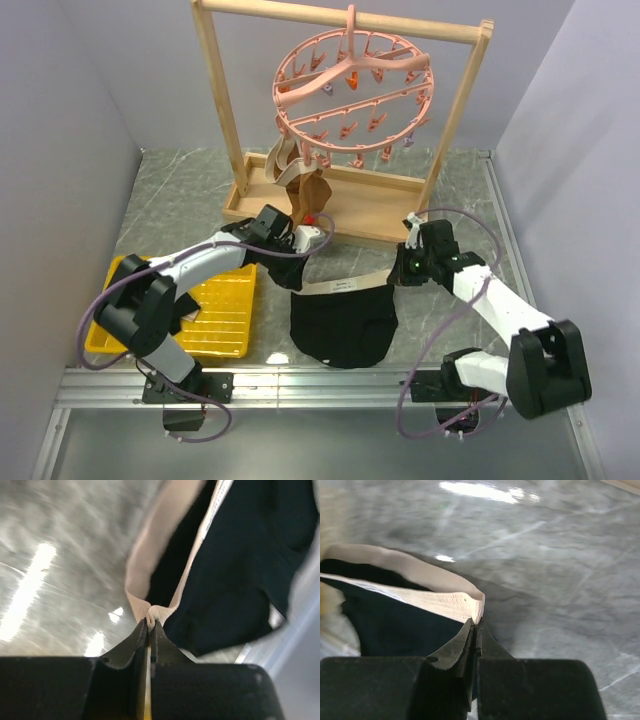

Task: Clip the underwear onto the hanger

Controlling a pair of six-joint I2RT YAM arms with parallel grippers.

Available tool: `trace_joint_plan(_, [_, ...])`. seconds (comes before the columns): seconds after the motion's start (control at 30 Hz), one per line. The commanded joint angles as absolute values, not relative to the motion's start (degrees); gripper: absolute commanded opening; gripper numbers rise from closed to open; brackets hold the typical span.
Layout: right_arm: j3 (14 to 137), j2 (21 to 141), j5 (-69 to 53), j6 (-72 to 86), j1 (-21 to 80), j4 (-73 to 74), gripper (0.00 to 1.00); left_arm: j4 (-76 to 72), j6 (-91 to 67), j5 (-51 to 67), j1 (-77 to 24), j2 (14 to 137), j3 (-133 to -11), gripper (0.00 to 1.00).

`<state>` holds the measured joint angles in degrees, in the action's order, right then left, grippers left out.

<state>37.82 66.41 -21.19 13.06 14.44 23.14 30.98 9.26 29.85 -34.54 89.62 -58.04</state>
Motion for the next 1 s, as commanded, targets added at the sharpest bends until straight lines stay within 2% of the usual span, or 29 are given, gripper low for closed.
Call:
trace_joint_plan(0.0, [39.9, 69.95, -13.55, 13.1, 13.71, 19.34, 0.0, 22.95, 5.72, 23.56, -34.37, 91.49, -59.24, 0.08])
trace_joint_plan(0.1, [40.08, 72.33, -11.96, 13.18, 13.54, 17.67, 0.0, 19.18, 3.78, 20.4, -34.28, 92.98, -58.28, 0.1])
trace_joint_plan(0.13, [40.17, 73.73, -11.78, 13.53, 13.54, 16.97, 0.05, 18.55, 3.43, 19.69, -34.19, 93.6, -58.1, 0.11])
trace_joint_plan(0.17, [40.51, 74.35, -12.13, 13.45, 13.45, 16.79, 0.21, 18.11, 2.73, 18.99, -34.28, 93.95, -57.75, 0.14])
trace_joint_plan(0.23, [41.13, 75.23, -11.6, 13.18, 13.45, 17.57, 0.4, 17.84, 2.72, 19.25, -34.28, 94.31, -57.57, 0.18])
trace_joint_plan(0.27, [41.74, 74.8, -11.6, 12.75, 13.36, 18.1, 0.53, 18.36, 2.99, 19.86, -34.19, 94.05, -57.57, 0.24])
trace_joint_plan(0.33, [42.36, 72.61, -13.17, 10.64, 13.36, 20.29, 0.59, 19.51, 3.86, 20.91, -34.28, 91.08, -57.04, 0.3])
trace_joint_plan(0.37, [42.62, 71.81, -14.23, 9.68, 13.45, 20.91, 0.6, 19.42, 4.22, 21.53, -34.28, 89.49, -55.82, 0.43])
trace_joint_plan(0.47, [42.37, 68.74, -19.32, 8.61, 14.58, 20.48, 0.58, 18.46, 3.43, 23.64, -34.28, 83.25, -52.84, 0.64])
trace_joint_plan(0.63, [42.63, 73.02, -29.26, 12.22, 17.13, 18.03, 0.48, 14.51, -7.53, 26.89, -34.1, 76.56, -48.44, 0.63])
trace_joint_plan(0.8, [43.07, 76.47, -32.87, 10.9, 18.37, 16.53, 0.42, 1.34, -17.48, 35.32, -29.81, 65.15, -39.65, 0.61])
trace_joint_plan(0.87, [41.67, 71.65, -32.35, 10.98, 17.93, 13.37, 0.42, -1.47, -19.42, 35.51, -29.44, 56.89, -37.71, 0.64])
trace_joint_plan(0.9, [40.01, 69.46, -31.39, 11.51, 17.76, 12.23, 0.43, -2.63, -19.6, 34.9, -29.27, 52.78, -37.71, 0.69])
trace_joint_plan(0.97, [39.9, 63.83, -29.89, 10.64, 17.4, 12.65, 0.47, -2.03, -18.81, 33.5, -29.35, 50.37, -39.88, 0.72])
